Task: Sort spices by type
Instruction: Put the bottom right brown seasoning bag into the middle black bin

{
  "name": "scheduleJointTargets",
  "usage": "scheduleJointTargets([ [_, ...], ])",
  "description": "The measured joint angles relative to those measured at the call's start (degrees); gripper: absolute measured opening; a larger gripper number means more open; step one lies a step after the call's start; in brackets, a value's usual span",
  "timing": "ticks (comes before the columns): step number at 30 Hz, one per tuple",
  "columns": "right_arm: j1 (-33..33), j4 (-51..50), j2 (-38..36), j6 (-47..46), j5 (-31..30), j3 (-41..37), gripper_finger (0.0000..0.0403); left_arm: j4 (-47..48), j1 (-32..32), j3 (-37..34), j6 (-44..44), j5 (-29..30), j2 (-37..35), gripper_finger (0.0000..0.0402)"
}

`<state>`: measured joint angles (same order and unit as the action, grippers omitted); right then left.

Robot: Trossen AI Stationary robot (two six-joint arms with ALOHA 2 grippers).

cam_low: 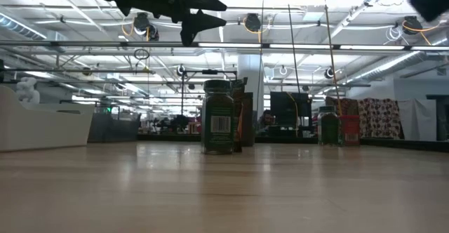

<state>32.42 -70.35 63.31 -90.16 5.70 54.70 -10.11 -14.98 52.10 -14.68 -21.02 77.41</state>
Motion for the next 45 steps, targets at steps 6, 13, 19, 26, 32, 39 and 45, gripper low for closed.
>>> scheduleJointTargets([
  [6, -12.63, 1.01, 1.01, 15.46, -6.48, 6.51, 0.0006, 0.17, -0.07, 0.00, -3.67, 0.07, -0.07, 0.0171],
  [13, -29.57, 7.33, 6.65, 40.92, -9.21, 14.76, 0.0006, 4.31, -0.11, 0.02, -4.50, 3.91, -3.42, 0.0171],
  [19, -42.05, 15.08, 15.22, 63.60, -8.74, 23.76, 0.0006, 18.83, -0.13, 0.02, -2.48, 15.76, -12.42, 0.0171],
  [26, -53.54, 22.95, 27.90, 83.74, -8.40, 38.52, 0.0006, 28.41, -0.11, 0.04, -1.70, 24.32, -20.44, 0.0171],
  [32, -59.86, 25.57, 39.67, 93.08, -4.62, 50.71, 0.0006, 28.98, -0.11, 0.07, -3.04, 25.04, -21.28, 0.0171],
  [39, -63.47, 23.47, 50.63, 98.69, 0.31, 60.13, 0.0006, 29.24, -0.11, 0.07, -4.53, 26.03, -18.87, 0.0171],
  [45, -63.91, 18.60, 56.31, 103.65, 0.35, 62.82, 0.0006, 29.21, -0.11, 0.07, -4.57, 26.03, -17.97, 0.0171],
])
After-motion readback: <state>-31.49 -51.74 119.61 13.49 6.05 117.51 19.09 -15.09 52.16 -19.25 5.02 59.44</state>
